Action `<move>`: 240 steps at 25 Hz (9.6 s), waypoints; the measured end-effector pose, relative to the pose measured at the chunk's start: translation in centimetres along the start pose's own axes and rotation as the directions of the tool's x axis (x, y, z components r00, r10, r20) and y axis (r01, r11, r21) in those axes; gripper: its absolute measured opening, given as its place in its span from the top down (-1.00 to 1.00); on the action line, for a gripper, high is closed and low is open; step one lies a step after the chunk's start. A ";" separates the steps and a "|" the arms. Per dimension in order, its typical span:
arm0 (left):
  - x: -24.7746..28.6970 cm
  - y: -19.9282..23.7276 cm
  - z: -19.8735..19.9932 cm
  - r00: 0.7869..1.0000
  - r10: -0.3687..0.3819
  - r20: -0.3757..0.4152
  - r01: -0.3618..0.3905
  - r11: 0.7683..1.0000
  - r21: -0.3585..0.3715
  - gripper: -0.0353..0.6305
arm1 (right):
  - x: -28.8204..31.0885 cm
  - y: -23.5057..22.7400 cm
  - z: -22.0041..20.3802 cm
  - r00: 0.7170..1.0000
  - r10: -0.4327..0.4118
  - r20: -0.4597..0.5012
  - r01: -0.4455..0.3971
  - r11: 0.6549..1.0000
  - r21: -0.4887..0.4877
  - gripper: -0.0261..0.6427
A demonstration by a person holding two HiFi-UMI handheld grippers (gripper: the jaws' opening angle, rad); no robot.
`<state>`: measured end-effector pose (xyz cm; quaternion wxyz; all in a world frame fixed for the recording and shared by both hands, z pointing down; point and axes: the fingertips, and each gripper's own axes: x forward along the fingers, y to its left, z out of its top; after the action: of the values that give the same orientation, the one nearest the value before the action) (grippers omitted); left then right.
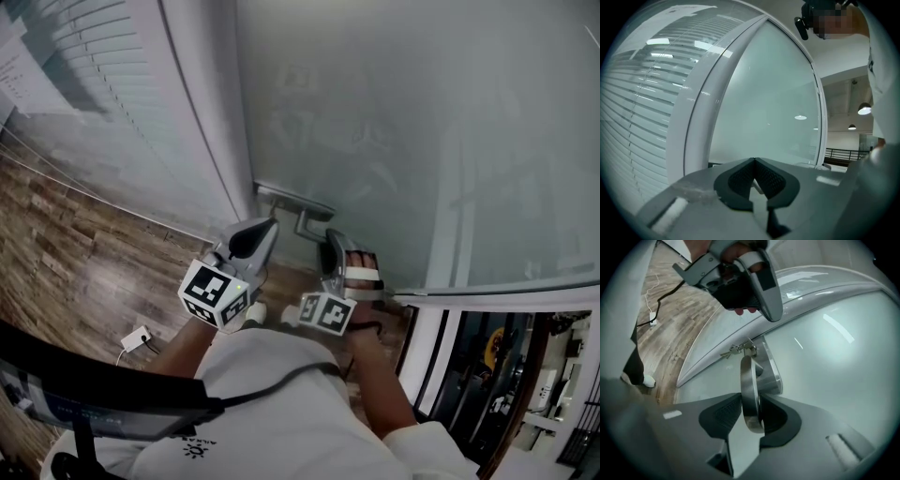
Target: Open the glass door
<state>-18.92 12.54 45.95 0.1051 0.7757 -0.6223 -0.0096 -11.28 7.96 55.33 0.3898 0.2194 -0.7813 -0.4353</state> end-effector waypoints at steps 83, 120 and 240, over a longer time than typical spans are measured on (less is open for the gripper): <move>4.2 -1.9 1.7 0.979 -0.203 -0.009 0.203 0.977 0.057 0.88 | 11.5 -8.6 -1.6 0.997 -0.021 -0.073 0.030 0.991 0.131 0.58; 16.8 -1.9 7.2 0.995 0.098 0.006 -0.098 0.993 0.070 0.88 | 21.3 -21.6 -9.1 0.998 0.042 -0.050 -0.032 0.982 0.184 0.63; 89.9 -9.5 16.5 0.722 -0.674 -0.158 0.689 0.720 0.082 0.88 | 37.8 -52.9 -62.4 0.840 -0.120 -0.529 0.430 0.742 0.515 0.64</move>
<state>8.11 -75.01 38.53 0.0778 0.9546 -0.2848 0.0396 16.16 -77.36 45.84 0.3998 0.5476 -0.7205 -0.1458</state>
